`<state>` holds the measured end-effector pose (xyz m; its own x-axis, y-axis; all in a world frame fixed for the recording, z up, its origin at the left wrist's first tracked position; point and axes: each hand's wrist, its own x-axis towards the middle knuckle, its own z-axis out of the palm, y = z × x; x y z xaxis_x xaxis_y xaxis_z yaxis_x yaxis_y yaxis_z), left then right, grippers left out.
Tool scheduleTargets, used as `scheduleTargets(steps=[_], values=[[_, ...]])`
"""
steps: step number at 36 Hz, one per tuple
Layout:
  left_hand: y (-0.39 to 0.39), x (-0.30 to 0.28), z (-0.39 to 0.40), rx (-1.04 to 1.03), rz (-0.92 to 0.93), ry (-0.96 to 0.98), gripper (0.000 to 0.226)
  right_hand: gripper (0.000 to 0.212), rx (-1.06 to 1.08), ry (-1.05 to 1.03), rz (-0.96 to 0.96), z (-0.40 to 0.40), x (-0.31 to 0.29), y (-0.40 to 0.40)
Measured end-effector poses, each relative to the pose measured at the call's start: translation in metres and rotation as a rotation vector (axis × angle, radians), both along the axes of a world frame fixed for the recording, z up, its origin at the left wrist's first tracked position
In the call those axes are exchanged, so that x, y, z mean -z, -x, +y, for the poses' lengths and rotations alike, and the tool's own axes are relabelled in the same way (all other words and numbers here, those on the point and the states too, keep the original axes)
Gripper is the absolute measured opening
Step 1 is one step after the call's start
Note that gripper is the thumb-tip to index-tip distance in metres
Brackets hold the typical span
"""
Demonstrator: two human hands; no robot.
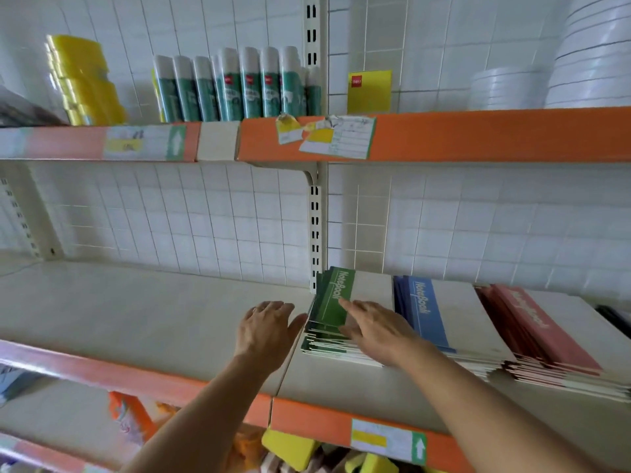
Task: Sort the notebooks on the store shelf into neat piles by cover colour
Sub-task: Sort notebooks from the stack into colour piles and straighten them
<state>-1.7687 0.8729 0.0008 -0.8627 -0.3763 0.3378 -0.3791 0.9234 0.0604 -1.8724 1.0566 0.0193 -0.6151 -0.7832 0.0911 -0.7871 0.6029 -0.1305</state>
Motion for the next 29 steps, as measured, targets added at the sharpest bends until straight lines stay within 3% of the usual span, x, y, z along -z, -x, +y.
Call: scheduleTargets(steps=[11, 25, 29], values=[[-0.006, -0.003, 0.001, 0.056, -0.003, -0.008, 0.052, 0.064, 0.062, 0.053, 0.078, 0.011, -0.002, -0.012], [-0.027, 0.007, 0.054, 0.337, 0.062, -0.026, 0.042, 0.059, 0.319, 0.121, 0.165, 0.086, 0.018, -0.066], [-0.029, 0.010, 0.082, 0.417, 0.089, -0.090, 0.059, 0.068, 0.408, 0.118, 0.162, 0.123, 0.022, -0.083]])
